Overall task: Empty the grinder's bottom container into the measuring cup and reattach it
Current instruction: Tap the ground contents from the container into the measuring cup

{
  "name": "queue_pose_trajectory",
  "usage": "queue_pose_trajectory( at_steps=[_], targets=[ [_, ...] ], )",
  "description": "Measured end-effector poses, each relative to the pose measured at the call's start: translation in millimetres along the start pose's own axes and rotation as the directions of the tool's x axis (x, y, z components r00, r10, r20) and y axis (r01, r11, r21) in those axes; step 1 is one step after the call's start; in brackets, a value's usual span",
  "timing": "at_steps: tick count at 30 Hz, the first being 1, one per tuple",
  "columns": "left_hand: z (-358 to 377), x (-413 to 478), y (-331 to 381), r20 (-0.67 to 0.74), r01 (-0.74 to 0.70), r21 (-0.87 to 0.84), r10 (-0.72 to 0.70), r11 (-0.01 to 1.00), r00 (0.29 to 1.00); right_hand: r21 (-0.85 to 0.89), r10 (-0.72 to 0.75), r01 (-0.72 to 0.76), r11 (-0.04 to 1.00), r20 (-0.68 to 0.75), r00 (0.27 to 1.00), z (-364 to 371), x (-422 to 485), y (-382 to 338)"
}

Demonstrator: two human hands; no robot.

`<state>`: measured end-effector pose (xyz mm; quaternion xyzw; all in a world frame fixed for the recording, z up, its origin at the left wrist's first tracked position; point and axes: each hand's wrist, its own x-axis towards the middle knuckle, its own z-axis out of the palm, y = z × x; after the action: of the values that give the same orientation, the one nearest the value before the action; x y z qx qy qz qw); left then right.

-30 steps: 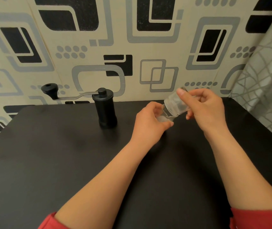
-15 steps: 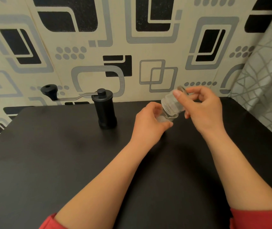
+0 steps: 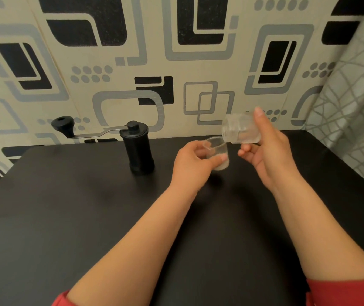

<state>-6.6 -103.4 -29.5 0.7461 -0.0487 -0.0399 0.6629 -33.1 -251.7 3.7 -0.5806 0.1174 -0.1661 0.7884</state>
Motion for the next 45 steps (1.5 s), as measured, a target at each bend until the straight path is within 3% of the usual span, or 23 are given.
queue_pose_trajectory(
  at_steps=[5, 10, 12, 15, 21, 29, 35, 45],
  targets=[
    [-1, 3, 3, 0.110, 0.185, -0.322, -0.158, 0.929, 0.981, 0.177, 0.068, -0.069, 0.982, 0.014, 0.998, -1, 0, -1],
    [0, 3, 2, 0.140, 0.222, -0.390, -0.181, 0.894, 0.974, 0.209, 0.089, -0.091, 0.974, 0.017, 0.996, -1, 1, 0],
    [-1, 3, 1, 0.107, 0.182, -0.337, -0.155, 0.924, 0.982, 0.206, 0.087, -0.090, 0.974, 0.021, 0.996, -1, 2, 1],
    [-2, 5, -5, -0.004, -0.028, 0.033, 0.028, 0.999, 1.000, 0.205, 0.082, -0.082, 0.975, 0.009, 0.997, -1, 2, 2],
    [-3, 7, -14, 0.017, -0.187, 0.292, 0.190, 0.938, 0.982, 0.176, 0.096, -0.091, 0.980, -0.020, 0.995, 0, 3, 3],
    [-4, 8, -14, 0.022, -0.265, 0.342, 0.274, 0.902, 0.961, 0.168, 0.101, -0.094, 0.981, -0.037, 0.994, 1, 5, 4],
    [-4, 10, -18, 0.030, -0.197, 0.286, 0.197, 0.938, 0.980, 0.183, 0.125, -0.117, 0.976, -0.031, 0.992, -1, 7, 8],
    [-3, 23, -6, -0.020, -0.156, 0.268, 0.167, 0.951, 0.986, 0.460, 0.265, -0.236, 0.856, 0.002, 0.964, -4, 11, 17]
  ],
)
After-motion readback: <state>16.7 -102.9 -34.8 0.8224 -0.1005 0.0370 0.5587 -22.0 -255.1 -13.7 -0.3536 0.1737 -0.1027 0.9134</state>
